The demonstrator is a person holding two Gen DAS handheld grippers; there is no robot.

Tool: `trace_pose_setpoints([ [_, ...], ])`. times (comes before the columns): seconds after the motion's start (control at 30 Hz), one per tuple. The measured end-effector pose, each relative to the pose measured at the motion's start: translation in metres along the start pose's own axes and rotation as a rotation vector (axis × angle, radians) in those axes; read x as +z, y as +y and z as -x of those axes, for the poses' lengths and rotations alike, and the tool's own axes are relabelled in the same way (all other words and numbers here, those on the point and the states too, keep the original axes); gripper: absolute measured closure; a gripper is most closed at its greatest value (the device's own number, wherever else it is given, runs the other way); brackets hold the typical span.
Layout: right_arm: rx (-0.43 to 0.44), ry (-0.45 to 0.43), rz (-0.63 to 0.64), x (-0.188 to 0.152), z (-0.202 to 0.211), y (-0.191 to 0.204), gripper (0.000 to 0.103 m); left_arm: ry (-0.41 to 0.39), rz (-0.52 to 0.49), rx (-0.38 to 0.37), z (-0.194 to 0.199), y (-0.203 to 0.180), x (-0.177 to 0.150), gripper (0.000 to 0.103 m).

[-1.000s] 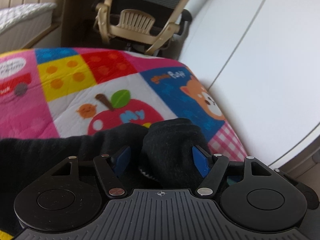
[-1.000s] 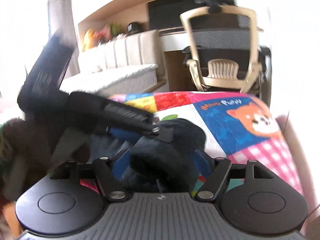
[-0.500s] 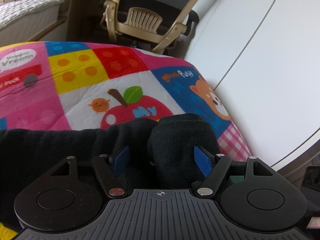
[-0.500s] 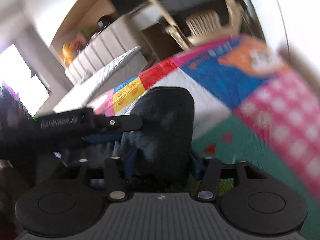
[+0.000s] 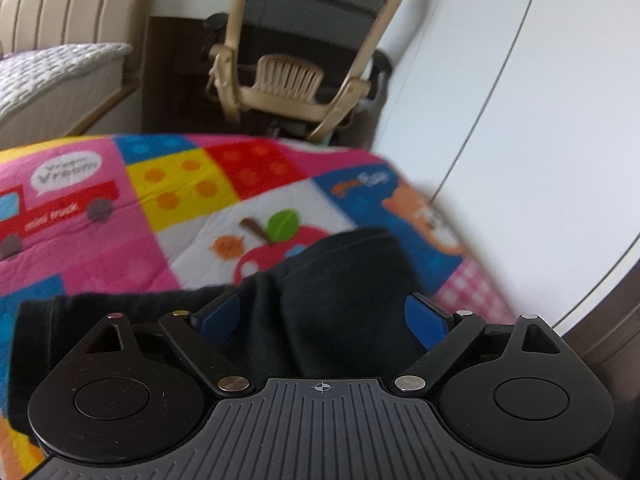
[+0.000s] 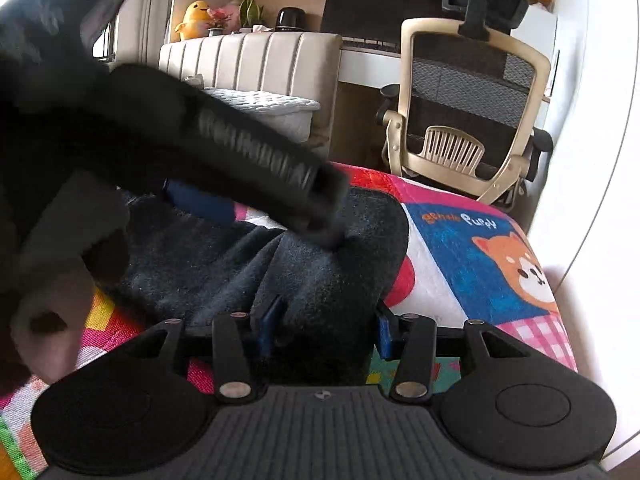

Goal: Fold clothes

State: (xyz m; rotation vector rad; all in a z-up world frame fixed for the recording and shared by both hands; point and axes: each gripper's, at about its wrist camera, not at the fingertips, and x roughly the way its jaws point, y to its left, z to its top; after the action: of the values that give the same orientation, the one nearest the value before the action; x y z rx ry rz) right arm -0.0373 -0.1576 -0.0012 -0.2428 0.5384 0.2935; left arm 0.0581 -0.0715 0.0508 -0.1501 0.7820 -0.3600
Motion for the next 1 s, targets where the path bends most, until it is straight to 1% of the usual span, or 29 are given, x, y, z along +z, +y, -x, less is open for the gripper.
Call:
trace_pose_setpoints([
  [0.07,-0.010,-0.001,0.037,0.000,0.000,0.004,0.057,0.019,0.025,0.009,-0.007,0.005,-0.003,0.009],
  [0.13,-0.022,-0.006,0.086,0.000,-0.001,0.010,0.057,0.013,0.050,0.001,-0.005,0.007,-0.003,0.010],
  [0.27,-0.035,-0.024,0.187,0.003,-0.003,0.025,0.056,-0.045,0.033,0.000,0.013,0.003,0.005,0.009],
  [0.33,-0.040,-0.037,0.239,0.002,-0.001,0.033,0.055,-0.059,0.024,-0.016,0.020,0.000,0.008,0.009],
  [0.47,-0.040,-0.051,0.286,0.001,0.003,0.044,0.054,-0.064,-0.018,-0.032,0.021,-0.008,0.010,0.009],
  [0.57,-0.014,-0.048,0.259,0.003,0.005,0.040,0.049,-0.039,-0.045,0.011,0.009,-0.009,0.006,0.009],
  [0.67,0.077,-0.036,0.145,0.008,0.008,0.020,0.044,-0.025,-0.041,0.040,0.000,0.003,0.000,0.008],
  [0.77,0.213,-0.050,-0.010,0.011,0.018,-0.006,0.034,-0.023,0.008,0.044,0.000,0.023,-0.004,0.008],
  [0.8,0.256,-0.058,-0.065,0.012,0.021,-0.015,0.032,-0.026,0.021,0.048,0.002,0.029,-0.005,0.007],
  [0.87,0.324,-0.062,-0.194,0.014,0.026,-0.035,0.024,-0.033,0.041,0.063,0.007,0.040,-0.007,0.007],
  [0.9,0.356,-0.059,-0.268,0.014,0.024,-0.047,0.022,-0.034,0.053,0.064,0.009,0.046,-0.008,0.006],
  [0.93,0.383,-0.053,-0.356,0.012,0.019,-0.060,0.019,-0.034,0.068,0.064,0.011,0.051,-0.009,0.006],
  [1.0,0.417,-0.020,-0.497,0.009,0.007,-0.075,0.019,-0.038,0.093,0.068,0.015,0.060,-0.010,0.005],
])
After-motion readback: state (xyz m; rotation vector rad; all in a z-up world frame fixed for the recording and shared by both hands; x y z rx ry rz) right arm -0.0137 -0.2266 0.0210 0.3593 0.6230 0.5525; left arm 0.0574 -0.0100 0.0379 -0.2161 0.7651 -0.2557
